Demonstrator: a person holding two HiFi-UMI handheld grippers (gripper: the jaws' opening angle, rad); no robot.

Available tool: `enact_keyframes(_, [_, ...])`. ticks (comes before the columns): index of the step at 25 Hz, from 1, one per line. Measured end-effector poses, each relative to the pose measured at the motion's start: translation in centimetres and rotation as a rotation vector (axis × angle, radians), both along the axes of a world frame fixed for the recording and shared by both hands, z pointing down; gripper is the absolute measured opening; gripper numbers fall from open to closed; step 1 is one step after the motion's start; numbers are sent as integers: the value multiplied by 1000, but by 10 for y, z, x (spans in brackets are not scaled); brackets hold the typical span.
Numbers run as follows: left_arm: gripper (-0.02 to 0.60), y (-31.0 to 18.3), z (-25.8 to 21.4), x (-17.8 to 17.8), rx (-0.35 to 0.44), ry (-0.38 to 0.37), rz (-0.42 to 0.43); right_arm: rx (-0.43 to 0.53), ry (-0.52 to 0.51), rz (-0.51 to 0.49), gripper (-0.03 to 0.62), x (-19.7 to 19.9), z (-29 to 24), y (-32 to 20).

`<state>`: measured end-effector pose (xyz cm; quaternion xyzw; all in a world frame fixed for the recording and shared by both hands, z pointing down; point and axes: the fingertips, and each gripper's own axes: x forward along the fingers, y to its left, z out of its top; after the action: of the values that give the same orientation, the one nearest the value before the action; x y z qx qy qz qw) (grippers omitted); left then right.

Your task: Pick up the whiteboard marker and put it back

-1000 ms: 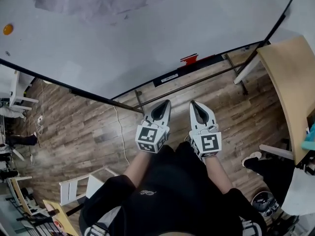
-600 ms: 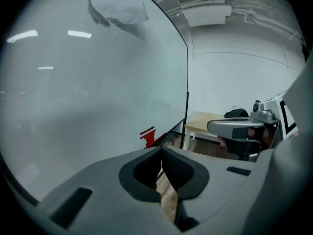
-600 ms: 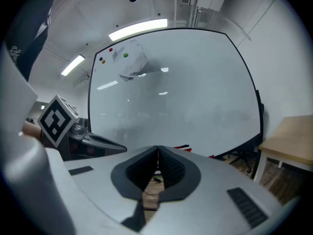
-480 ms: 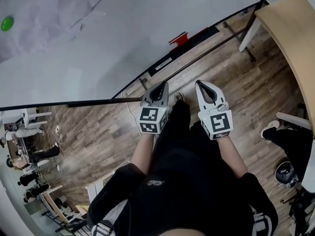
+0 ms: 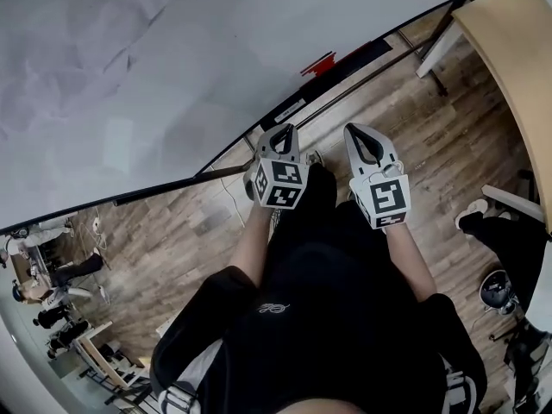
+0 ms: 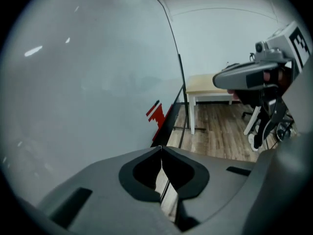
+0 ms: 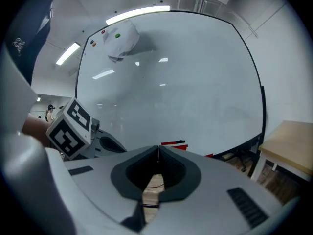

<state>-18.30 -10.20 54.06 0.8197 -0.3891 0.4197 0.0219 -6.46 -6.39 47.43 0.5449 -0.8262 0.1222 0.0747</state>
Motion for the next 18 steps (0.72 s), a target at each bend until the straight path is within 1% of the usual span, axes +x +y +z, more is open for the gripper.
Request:
enact_keyframes(4, [6,-18,37,-15,-30,-206,96,-12,-5,-7,3,-15,0,-21])
enact_keyframes(6, [8,-28,55,-19,-51,-264,132,-20,1,-1,3,-17,3,-30])
enact_keyframes(11, [10,-45,85,-25,-115,-314,163,-49,19,40,3,-9,12,-38])
enact_keyframes(12, [19,-47,90,-26,-128,-320,166,-58,21,51,3,-6,14,-37])
enact_keyframes(15, [78,-51,100,-26,-167,-340,184,-79,25,79,3,3,20,-36])
enact_keyframes(18, [101,-53,109,-24,-200,-366,218,-94,25,105,3,11,24,-34])
